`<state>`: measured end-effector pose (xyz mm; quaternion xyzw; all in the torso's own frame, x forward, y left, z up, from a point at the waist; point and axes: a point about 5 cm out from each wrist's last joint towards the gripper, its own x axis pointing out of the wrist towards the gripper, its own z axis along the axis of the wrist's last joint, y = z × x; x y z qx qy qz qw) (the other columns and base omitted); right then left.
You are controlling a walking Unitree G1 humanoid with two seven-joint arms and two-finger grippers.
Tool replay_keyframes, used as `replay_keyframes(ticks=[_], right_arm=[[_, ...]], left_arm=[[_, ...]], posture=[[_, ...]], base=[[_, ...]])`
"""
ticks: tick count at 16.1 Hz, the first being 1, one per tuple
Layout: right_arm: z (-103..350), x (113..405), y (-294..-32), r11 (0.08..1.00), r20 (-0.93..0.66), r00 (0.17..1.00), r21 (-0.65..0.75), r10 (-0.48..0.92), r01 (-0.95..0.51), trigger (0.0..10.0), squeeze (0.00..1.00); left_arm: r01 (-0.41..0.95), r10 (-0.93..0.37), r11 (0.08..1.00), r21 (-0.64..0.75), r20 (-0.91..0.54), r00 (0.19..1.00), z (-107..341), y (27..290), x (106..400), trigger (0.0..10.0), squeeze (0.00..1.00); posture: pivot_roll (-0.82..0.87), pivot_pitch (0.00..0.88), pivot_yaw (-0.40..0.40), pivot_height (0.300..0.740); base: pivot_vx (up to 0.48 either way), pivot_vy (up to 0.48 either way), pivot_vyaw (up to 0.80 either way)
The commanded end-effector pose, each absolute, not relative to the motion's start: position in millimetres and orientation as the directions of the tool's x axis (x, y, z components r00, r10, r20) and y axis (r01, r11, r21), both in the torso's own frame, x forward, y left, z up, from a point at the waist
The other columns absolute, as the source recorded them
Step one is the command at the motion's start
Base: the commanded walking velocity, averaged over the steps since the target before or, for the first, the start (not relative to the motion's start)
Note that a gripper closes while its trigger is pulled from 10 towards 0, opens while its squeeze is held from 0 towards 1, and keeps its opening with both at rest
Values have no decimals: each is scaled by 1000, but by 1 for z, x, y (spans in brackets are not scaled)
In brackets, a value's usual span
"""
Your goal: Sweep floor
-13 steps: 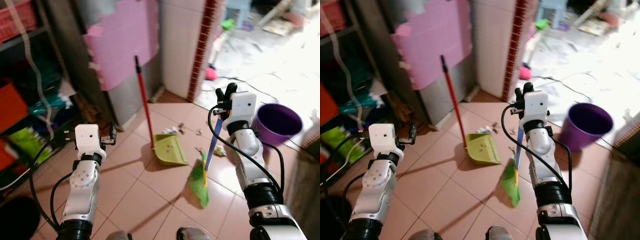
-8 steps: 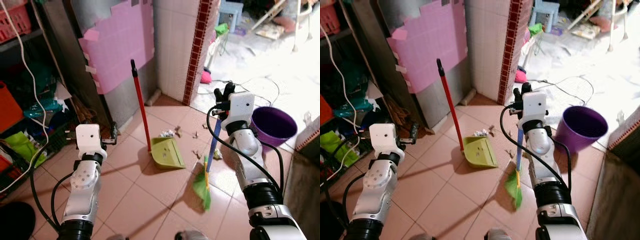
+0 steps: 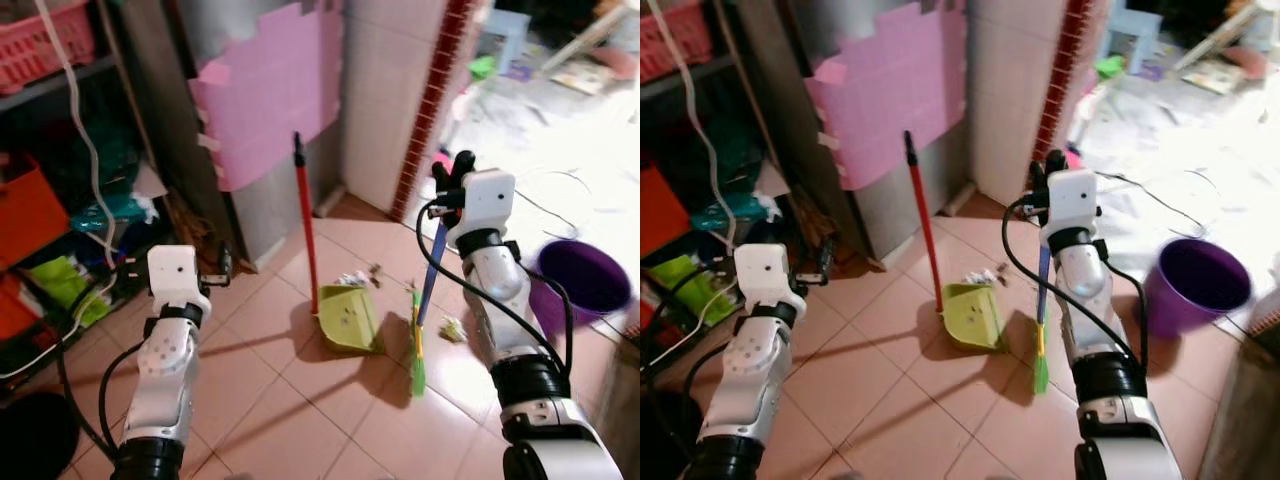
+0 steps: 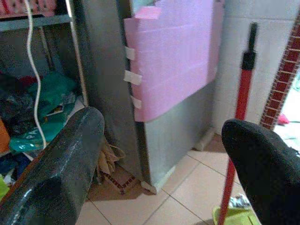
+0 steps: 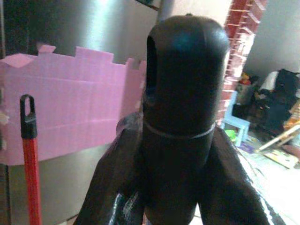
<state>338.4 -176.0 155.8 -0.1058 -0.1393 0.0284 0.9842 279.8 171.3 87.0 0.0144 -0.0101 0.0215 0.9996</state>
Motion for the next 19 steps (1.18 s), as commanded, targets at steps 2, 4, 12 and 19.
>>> replay_keyframes(ticks=[2, 4, 12, 19], right_arm=[[175, 342, -174, 967, 350, 930, -256, 113, -21, 10000, 0], [176, 342, -173, 965, 356, 927, -263, 120, -24, 10000, 0], [170, 340, -169, 964, 348, 928, -261, 137, -44, 10000, 0], [167, 340, -166, 962, 331, 930, -263, 159, -71, 10000, 0]], left_arm=[[-35, 34, 999, 25, 18, 999, 86, 171, 280, 10000, 0], [-31, 31, 999, 25, 18, 999, 87, 171, 281, 10000, 0], [-16, 15, 1000, 17, 6, 1000, 83, 168, 280, 10000, 0], [-34, 34, 999, 12, -1, 999, 82, 168, 279, 10000, 0]], posture=[[-64, 0, 30, 740], [-64, 0, 30, 740], [-62, 0, 29, 740], [-59, 0, 23, 740]], base=[[390, 0, 0], [390, 0, 0], [405, 0, -496], [192, 0, 0]])
